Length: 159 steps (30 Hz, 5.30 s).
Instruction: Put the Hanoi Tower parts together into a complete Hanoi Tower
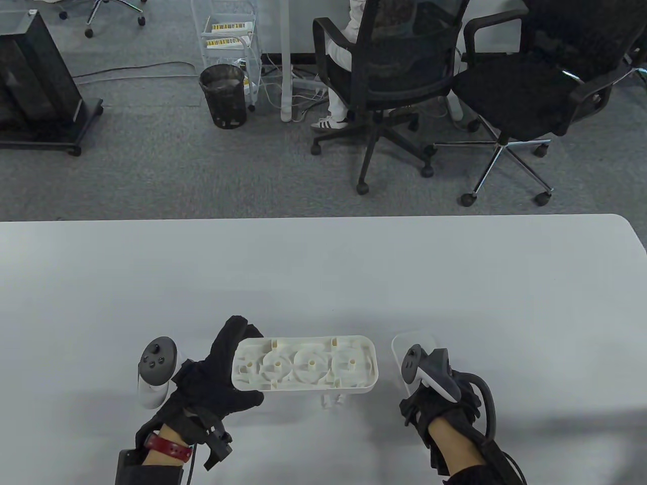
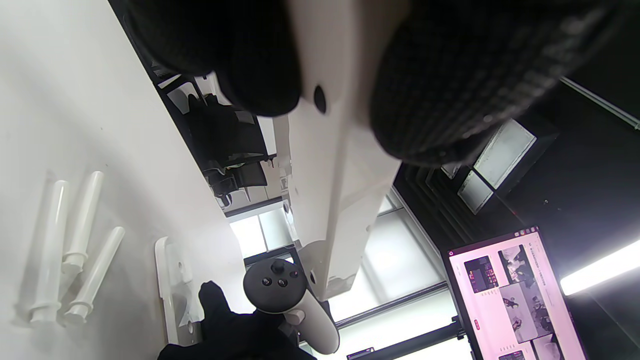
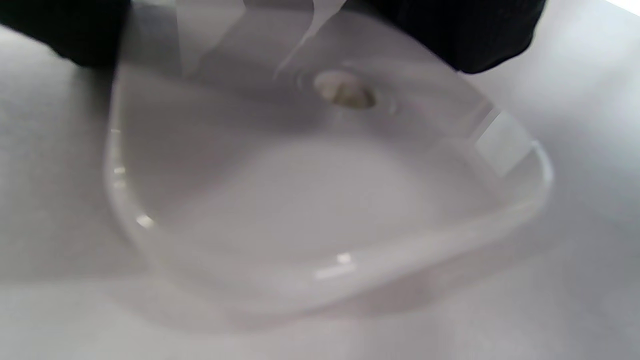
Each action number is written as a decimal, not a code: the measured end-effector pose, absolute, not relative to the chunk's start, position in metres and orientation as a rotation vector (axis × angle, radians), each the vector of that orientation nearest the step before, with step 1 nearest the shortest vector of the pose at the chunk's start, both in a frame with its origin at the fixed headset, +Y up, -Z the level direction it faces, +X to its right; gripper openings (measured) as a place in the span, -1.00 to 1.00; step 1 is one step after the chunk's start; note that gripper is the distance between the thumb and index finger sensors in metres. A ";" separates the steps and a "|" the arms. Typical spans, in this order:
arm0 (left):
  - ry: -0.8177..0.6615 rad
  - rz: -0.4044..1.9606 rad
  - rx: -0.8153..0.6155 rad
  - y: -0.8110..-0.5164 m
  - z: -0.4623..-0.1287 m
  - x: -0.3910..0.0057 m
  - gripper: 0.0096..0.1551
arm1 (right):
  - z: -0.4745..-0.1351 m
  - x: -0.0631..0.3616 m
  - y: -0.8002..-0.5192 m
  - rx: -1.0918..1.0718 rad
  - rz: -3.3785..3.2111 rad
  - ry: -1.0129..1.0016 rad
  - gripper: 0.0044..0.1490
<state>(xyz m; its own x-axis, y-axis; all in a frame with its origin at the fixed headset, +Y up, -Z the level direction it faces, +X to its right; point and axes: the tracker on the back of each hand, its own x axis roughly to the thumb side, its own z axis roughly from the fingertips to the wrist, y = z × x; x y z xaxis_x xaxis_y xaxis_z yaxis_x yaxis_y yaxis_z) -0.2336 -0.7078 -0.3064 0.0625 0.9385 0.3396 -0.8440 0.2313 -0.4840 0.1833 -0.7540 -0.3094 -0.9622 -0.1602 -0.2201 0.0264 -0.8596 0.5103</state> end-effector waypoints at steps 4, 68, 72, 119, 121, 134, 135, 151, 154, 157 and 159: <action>-0.663 1.374 -0.164 -0.707 -0.306 -0.235 0.60 | -0.313 0.195 -0.738 0.393 -3.042 -0.787 0.46; -0.713 1.385 -0.174 -0.684 -0.293 -0.211 0.64 | -0.288 0.043 -0.570 -1.312 -2.895 -0.367 0.22; -0.707 1.391 -0.167 -0.684 -0.292 -0.211 0.66 | -0.288 0.043 -0.572 -1.323 -2.899 -0.371 0.21; -0.649 1.534 -0.048 -0.678 -0.289 -0.214 0.16 | -0.313 0.082 -0.593 -0.751 -3.199 -0.613 0.43; -0.650 1.541 -0.052 -0.678 -0.289 -0.214 0.16 | -0.314 0.088 -0.599 -0.783 -3.317 -0.701 0.41; -0.657 1.540 -0.071 -0.676 -0.288 -0.213 0.27 | -0.313 0.111 -0.606 -1.120 -3.522 -0.480 0.33; -0.659 1.536 -0.073 -0.676 -0.288 -0.213 0.27 | -0.313 0.112 -0.606 -1.142 -3.509 -0.498 0.34; -0.681 1.499 -0.086 -0.673 -0.286 -0.210 0.29 | -0.316 0.111 -0.609 -1.131 -3.445 -0.673 0.12; -0.671 1.511 -0.068 -0.672 -0.285 -0.211 0.26 | -0.316 0.110 -0.609 -1.140 -3.446 -0.666 0.12; -0.641 1.522 -0.010 -0.669 -0.284 -0.212 0.17 | -0.317 0.111 -0.608 -1.168 -3.474 -0.647 0.11; -0.637 1.539 0.012 -0.668 -0.283 -0.212 0.11 | -0.317 0.112 -0.607 -1.189 -3.516 -0.597 0.11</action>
<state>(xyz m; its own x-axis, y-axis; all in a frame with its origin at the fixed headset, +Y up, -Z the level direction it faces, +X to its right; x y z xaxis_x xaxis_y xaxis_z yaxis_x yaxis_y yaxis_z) -0.2123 -0.6682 -0.2828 -0.0948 0.9167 0.3882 -0.9228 0.0654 -0.3798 0.1122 -0.6074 -0.3174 -0.6338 0.6326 0.4450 -0.4503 -0.7696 0.4528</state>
